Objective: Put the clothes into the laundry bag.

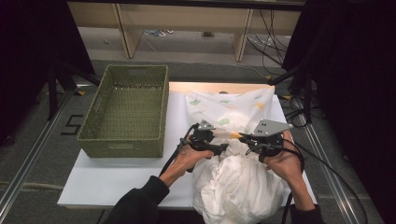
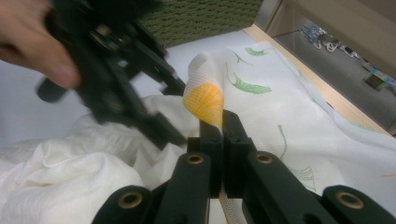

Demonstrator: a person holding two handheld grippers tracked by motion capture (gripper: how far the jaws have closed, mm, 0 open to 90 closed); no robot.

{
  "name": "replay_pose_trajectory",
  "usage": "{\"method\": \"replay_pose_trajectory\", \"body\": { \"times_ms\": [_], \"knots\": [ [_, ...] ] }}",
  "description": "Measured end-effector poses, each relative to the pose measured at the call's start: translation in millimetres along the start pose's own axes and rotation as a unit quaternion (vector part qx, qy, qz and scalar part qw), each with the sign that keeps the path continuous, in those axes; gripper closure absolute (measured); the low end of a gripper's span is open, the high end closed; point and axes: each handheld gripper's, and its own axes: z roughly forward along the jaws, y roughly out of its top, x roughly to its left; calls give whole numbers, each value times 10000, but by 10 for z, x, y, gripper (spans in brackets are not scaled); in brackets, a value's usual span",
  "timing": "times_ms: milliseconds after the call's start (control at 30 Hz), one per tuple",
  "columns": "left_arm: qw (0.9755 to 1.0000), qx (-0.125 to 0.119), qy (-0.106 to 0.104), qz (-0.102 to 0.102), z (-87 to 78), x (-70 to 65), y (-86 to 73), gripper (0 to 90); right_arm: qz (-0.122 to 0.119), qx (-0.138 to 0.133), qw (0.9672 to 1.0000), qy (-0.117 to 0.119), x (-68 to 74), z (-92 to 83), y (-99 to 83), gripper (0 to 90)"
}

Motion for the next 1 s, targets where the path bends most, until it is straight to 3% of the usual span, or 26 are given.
{"method": "replay_pose_trajectory", "body": {
  "times_ms": [133, 267, 367, 533, 600, 633, 667, 733, 767, 833, 900, 933, 1000],
  "knots": [
    [9995, 253, -126, 145, -345, -8, -106, 243, 1, 3, 10000, -7, 12, -12, 13, 900],
    [9981, 460, -418, 0, -501, -21, -280, 189, 20, -9, 10000, -17, 5, -5, 13, 900],
    [9967, 600, -537, 122, -446, -49, -345, 174, 15, 13, 10000, -5, 17, 7, 13, 900],
    [9931, 871, -751, 246, -187, -112, -438, 150, 11, 17, 10000, 21, 23, 11, 15, 900],
    [9927, 951, -736, 89, -30, -155, -471, 144, -26, 2, 10000, 7, 14, 24, 10, 900],
    [9923, 917, -782, 292, 41, -208, -489, 198, -36, 7, 10000, -1, 15, 32, 10, 900],
    [9926, 840, -718, 500, 87, -266, -489, 411, -4, 35, 10000, 20, 30, 31, 14, 900],
    [9926, 873, -573, 620, 112, -334, -446, 601, 2, 45, 10000, 41, 41, 29, 15, 900],
    [9935, 729, -619, 618, 100, -365, -406, 678, 1, 54, 10000, 43, 40, 22, 18, 900],
    [9952, 418, -683, 565, 41, -393, -300, 769, -24, -21, 10000, 5, 40, 4, 33, 900],
    [9958, 216, -655, 608, -21, -382, -161, 789, -46, -75, 10000, 12, 51, -31, 55, 900],
    [9978, 28, -501, 443, -44, -347, -69, 794, -80, -103, 9999, 18, 55, -54, 69, 900],
    [9981, -186, -519, 258, -63, -271, 90, 800, -69, -184, 9998, -3, 67, -105, 105, 900]
  ]
}}
